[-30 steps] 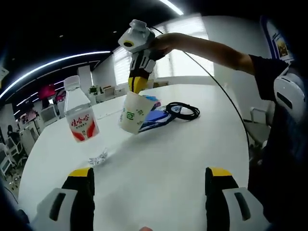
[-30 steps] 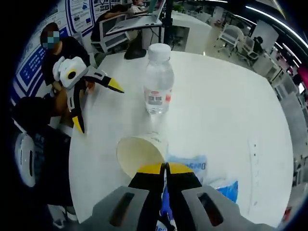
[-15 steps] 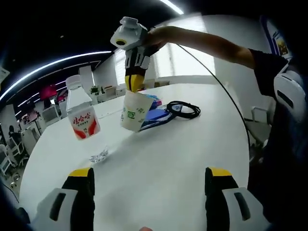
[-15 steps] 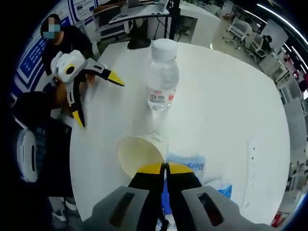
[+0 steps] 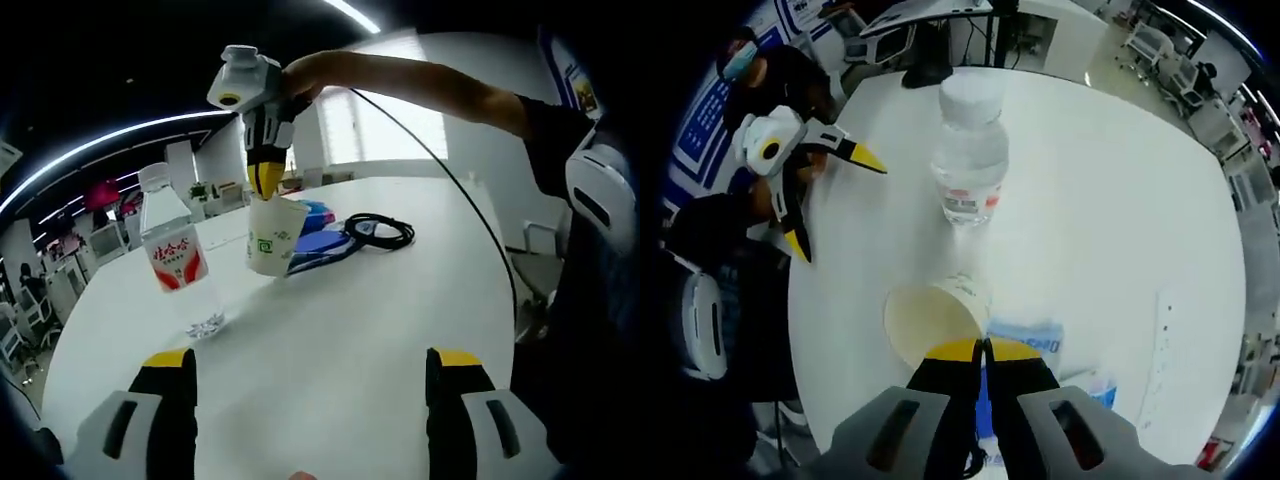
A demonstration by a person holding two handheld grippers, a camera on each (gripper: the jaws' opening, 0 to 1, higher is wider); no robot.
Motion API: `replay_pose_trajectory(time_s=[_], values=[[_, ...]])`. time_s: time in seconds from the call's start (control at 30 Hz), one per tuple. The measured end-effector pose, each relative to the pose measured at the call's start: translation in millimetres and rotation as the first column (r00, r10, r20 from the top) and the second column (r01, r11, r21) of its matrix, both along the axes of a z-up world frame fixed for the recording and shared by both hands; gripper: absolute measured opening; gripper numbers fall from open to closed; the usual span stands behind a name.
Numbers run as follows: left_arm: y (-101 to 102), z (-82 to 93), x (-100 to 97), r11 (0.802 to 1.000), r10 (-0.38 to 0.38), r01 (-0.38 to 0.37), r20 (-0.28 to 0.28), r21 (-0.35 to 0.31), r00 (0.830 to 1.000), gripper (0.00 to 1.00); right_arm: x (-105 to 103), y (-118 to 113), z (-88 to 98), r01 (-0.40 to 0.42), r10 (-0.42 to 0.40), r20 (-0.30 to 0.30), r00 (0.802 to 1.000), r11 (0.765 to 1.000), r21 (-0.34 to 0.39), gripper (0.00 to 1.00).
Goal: Arrange the tabletop items into an orderly group along one side of the table until the central work area is clear of visible clutter.
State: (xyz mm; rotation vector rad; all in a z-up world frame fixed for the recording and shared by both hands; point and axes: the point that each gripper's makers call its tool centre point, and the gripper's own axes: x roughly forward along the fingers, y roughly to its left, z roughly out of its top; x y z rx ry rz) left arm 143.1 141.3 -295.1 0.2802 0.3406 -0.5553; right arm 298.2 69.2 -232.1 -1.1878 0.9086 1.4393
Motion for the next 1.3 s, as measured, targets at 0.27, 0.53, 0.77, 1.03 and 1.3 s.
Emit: replay_pose_trajectory(time_s=[0.27, 0.53, 0.77, 1.03, 1.3], values=[[-4, 0.6, -2.4, 1.000, -0.014, 0.014, 0.000, 0.024, 1.000, 0.94, -2, 3, -1.7, 0.019, -0.020, -0.031, 0.999, 0.999, -0.038, 0.00], [-1, -0.3, -4.6, 0.999, -0.010, 0.010, 0.001, 0.032, 1.000, 0.94, 3, 8, -5.7, 0.050, -0.052, -0.053, 0.997, 0.998, -0.039, 0.00], [2, -1.0, -3.5, 0.999, -0.008, 0.008, 0.001, 0.032, 1.000, 0.94, 3, 11, -13.6, 0.044, -0.048, -0.062, 0.997, 0.998, -0.054, 0.00], [1, -7.0, -2.2, 0.999, -0.011, 0.012, -0.011, 0.035, 1.000, 0.94, 3, 16, -20.7, 0.038, -0.042, -0.063, 0.997, 0.998, -0.058, 0.00], [5, -6.7, -3.2, 0.999, -0.004, 0.005, -0.009, 0.034, 1.000, 0.94, 6, 17, -23.8, 0.046, -0.050, -0.063, 0.997, 0.997, -0.055, 0.00]])
